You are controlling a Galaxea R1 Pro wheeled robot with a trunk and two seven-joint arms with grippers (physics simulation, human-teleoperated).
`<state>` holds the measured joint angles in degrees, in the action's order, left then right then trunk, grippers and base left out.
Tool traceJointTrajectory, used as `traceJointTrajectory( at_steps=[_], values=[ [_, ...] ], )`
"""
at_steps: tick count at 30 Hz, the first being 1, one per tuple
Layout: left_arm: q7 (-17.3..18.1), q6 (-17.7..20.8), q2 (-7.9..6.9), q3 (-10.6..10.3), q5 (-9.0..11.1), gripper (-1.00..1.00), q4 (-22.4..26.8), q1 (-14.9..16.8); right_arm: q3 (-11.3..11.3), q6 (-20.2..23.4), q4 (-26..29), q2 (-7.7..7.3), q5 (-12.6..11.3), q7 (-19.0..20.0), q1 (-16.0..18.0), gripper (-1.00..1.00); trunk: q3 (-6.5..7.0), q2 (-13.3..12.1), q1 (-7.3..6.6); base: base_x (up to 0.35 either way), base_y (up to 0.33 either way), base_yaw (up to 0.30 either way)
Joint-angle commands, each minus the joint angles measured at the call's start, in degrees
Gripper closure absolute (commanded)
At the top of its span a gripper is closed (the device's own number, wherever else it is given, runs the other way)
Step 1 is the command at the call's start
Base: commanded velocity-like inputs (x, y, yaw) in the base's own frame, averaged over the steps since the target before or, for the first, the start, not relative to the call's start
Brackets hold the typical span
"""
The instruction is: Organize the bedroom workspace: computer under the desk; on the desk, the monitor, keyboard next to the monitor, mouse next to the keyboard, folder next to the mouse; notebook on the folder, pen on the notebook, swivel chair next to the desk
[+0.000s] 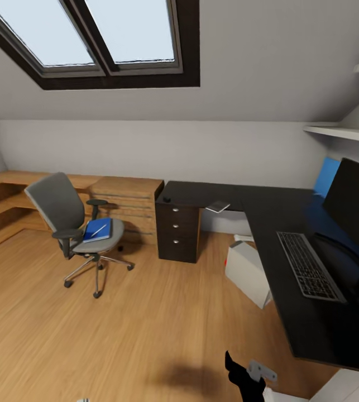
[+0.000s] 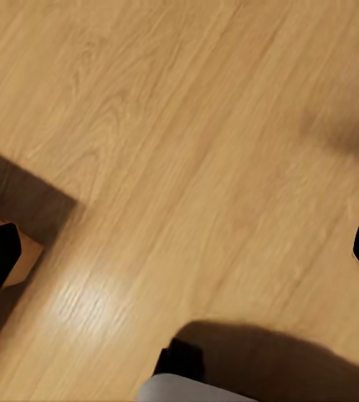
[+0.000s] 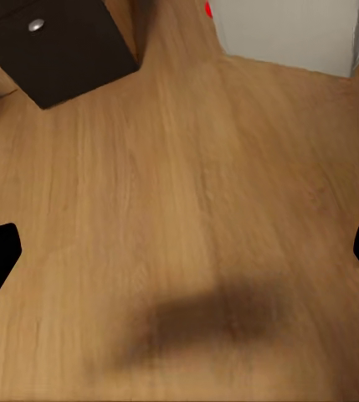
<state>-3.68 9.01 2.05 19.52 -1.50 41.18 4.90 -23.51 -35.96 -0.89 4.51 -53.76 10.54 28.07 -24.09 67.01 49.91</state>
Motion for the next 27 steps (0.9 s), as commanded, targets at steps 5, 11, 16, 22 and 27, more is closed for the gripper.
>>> traceJointTrajectory(
  at_steps=[5, 11, 16, 22, 27],
  values=[
    [0.0, 0.4, 0.06, 0.2, -0.1, -1.0, 0.1, 0.0, -11.0, -0.2, -0.1, 0.29, 1.3, -10.2, 0.1, -1.0, -0.06, 0.0, 0.04, 0.332, 0.0, 0.0],
    [0.0, 0.4, 0.06, 0.2, -0.1, -1.0, 0.1, 0.0, -22.2, -0.1, 0.3, 0.68, 3.9, -23.6, 0.1, -1.0, -0.06, 0.0, 0.04, 0.332, 0.0, 0.0],
    [0.0, 0.4, 0.06, 0.2, -0.1, -1.0, 0.1, 0.0, -28.0, 0.0, 1.6, 0.75, 4.9, -30.7, 0.1, -1.0, -0.06, 0.0, 0.04, 0.332, 0.0, 0.0],
    [0.0, 0.4, 0.06, 0.2, -0.1, -1.0, 0.1, 0.0, -29.7, -0.3, 2.1, 0.66, 5.2, -32.8, 0.1, -1.0, -0.06, 0.0, 0.04, 0.332, 0.0, 0.0],
    [-0.1, 0.4, 0.06, 0.2, -0.1, -1.0, 0.0, 0.0, -30.0, -0.5, 2.2, 0.61, 5.2, -33.1, 0.1, -1.0, -0.06, 0.0, 0.04, 0.332, 0.004, 0.0]
  ],
)
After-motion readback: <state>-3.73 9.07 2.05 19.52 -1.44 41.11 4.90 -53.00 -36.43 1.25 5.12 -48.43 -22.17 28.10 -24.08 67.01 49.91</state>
